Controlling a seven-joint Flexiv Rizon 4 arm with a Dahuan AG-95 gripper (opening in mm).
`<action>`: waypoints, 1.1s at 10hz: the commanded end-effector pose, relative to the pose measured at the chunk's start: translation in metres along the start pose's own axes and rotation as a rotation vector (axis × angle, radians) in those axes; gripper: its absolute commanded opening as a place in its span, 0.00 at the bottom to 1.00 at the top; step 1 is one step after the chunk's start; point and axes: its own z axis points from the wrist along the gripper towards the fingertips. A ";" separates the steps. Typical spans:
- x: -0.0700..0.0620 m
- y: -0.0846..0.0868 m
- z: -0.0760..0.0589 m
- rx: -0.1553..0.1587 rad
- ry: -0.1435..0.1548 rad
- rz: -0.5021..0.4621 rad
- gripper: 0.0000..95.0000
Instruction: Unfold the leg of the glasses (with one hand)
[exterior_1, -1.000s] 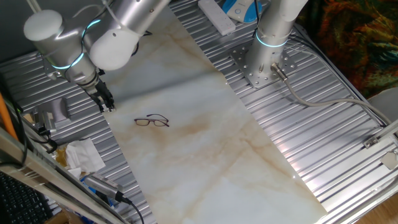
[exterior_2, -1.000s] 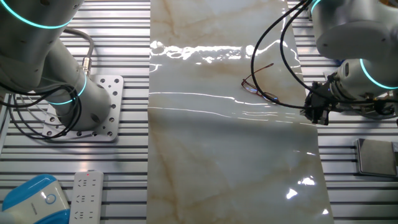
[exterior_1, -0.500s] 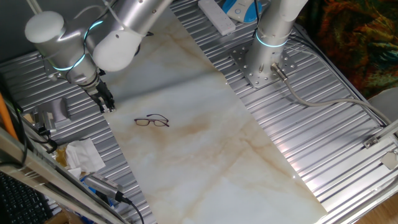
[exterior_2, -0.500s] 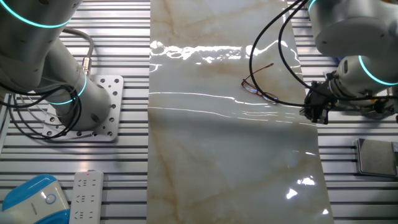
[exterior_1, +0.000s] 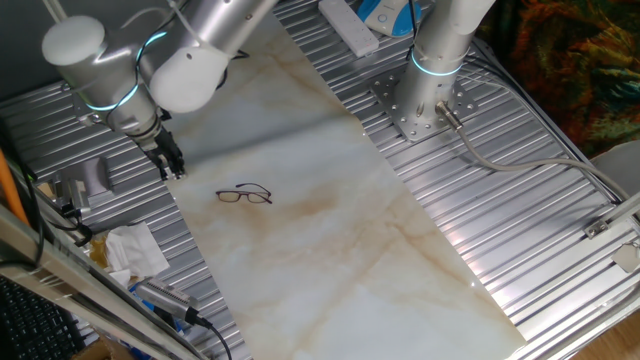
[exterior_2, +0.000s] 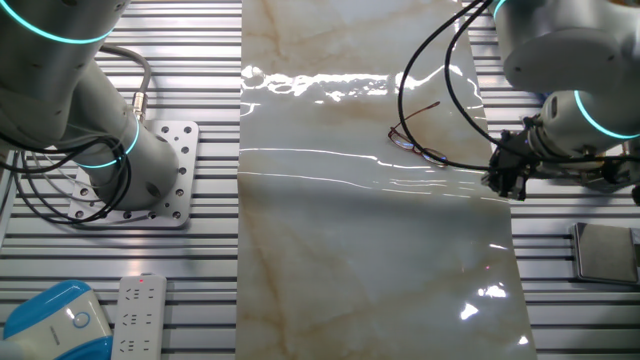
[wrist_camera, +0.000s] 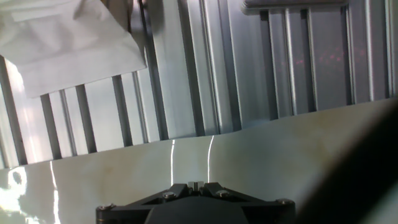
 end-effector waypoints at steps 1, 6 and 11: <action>0.007 -0.001 0.007 0.001 -0.002 0.036 0.00; 0.024 -0.001 0.000 -0.011 0.018 0.060 0.00; 0.042 0.013 0.009 -0.002 0.022 0.061 0.00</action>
